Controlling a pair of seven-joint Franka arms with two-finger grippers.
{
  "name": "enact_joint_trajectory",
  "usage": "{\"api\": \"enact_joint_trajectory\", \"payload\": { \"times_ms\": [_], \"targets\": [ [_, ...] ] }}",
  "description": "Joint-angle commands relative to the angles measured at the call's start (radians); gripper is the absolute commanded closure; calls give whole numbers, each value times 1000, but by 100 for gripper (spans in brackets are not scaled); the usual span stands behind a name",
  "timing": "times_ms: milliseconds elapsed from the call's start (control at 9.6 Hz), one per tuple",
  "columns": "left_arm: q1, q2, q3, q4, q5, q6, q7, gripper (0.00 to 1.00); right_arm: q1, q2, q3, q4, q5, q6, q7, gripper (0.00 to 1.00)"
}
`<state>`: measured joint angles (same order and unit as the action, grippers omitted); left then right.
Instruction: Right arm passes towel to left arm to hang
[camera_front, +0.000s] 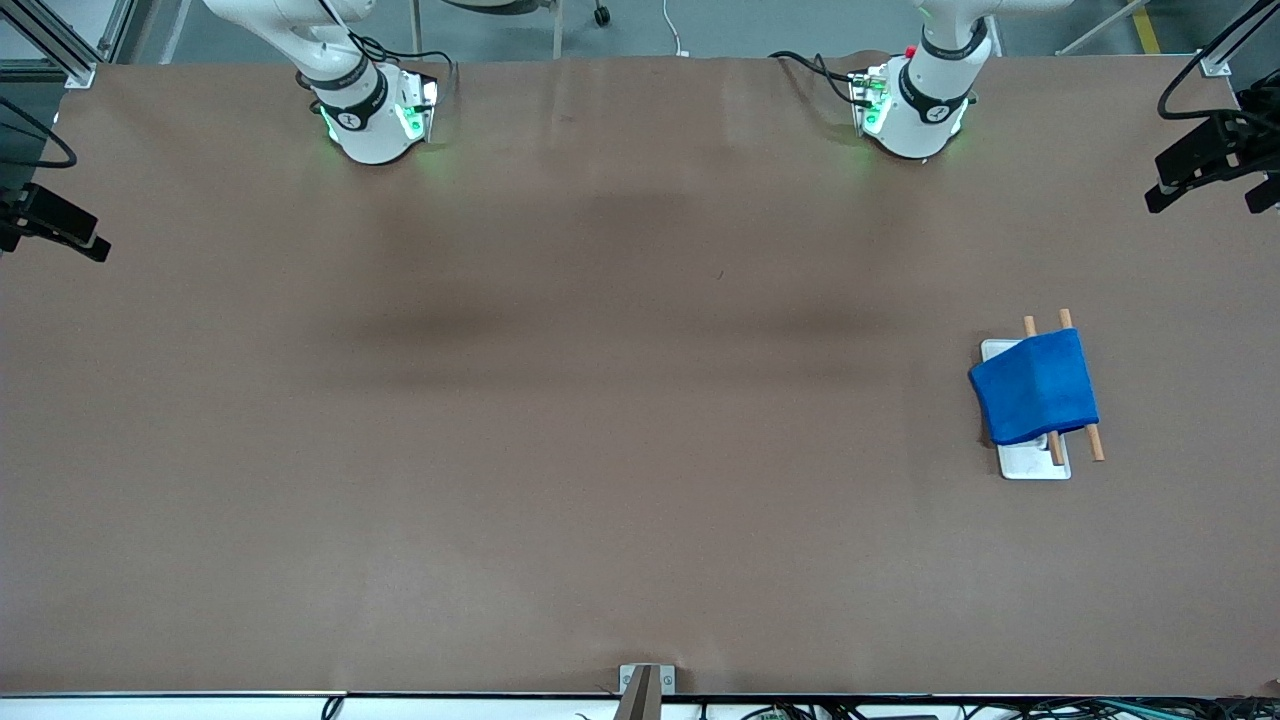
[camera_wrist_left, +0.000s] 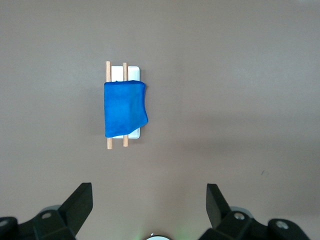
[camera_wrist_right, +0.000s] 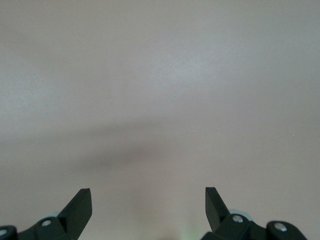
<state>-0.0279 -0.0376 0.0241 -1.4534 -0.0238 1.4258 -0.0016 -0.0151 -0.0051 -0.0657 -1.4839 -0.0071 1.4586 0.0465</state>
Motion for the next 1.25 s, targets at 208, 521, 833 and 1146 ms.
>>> {"api": "enact_joint_trajectory", "payload": {
  "times_ms": [208,521,833,1146],
  "targets": [
    [-1,6,-9,-25,-16,4,-20,0,-9,4,7,13,-21,-12,-16,0],
    [0,-8,-23,-47,-16,22,-23,1,-6,4,7,11,-21,-12,-14,0],
    [2,-7,-30,-47,-13,28,-21,1,-9,4,7,11,-21,-12,-14,0],
    [2,-4,-29,-45,-11,28,-9,0,-9,4,7,11,-21,-12,-14,0]
  ]
}}
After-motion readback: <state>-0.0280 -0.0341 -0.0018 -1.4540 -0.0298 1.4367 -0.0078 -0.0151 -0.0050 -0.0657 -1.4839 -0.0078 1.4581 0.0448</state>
